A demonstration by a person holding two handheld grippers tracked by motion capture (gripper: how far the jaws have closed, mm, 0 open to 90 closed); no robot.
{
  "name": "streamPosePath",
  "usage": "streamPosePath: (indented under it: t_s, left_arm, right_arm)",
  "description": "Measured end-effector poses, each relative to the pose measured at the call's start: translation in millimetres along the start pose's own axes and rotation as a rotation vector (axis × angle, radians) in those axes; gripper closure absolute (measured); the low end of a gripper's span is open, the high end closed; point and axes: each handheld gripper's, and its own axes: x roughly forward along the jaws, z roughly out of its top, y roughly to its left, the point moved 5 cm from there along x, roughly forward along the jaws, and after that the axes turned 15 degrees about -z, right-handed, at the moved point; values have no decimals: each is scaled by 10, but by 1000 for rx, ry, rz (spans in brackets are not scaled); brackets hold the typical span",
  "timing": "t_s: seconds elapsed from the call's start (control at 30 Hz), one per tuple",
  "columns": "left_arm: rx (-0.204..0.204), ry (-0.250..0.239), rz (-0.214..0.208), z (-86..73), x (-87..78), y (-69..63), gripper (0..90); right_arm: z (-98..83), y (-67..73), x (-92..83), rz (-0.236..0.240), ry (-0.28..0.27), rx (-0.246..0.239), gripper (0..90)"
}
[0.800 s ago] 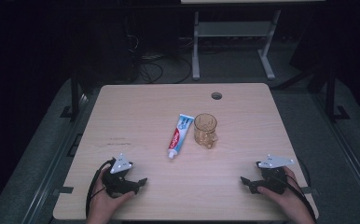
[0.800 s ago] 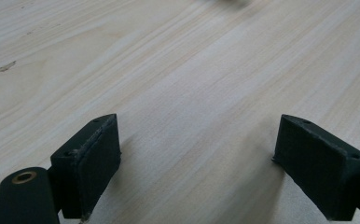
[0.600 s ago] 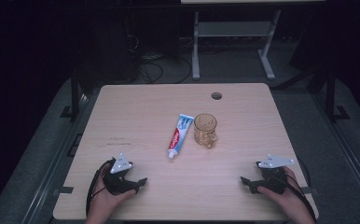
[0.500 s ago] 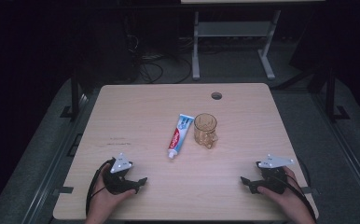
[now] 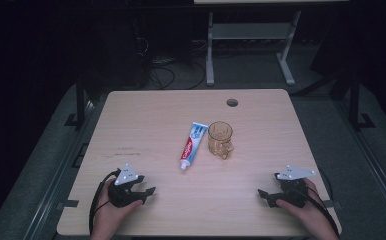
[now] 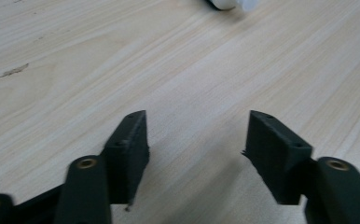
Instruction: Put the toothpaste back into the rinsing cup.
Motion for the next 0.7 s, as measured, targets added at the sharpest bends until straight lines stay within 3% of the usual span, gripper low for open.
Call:
streamPosePath:
  t_s: [0.27,0.47,0.7]
  left_arm:
    - [-57,-20,-47,101,-25,6,644]
    - [-59,-9,-78,222,-16,-9,854]
    - [-63,-4,-84,327,-16,-9,900]
  right_arm:
    - [0,0,0,0,1,1,120]
    - [0,0,0,0,1,1,120]
    - [1,-1,1,1,0,1,120]
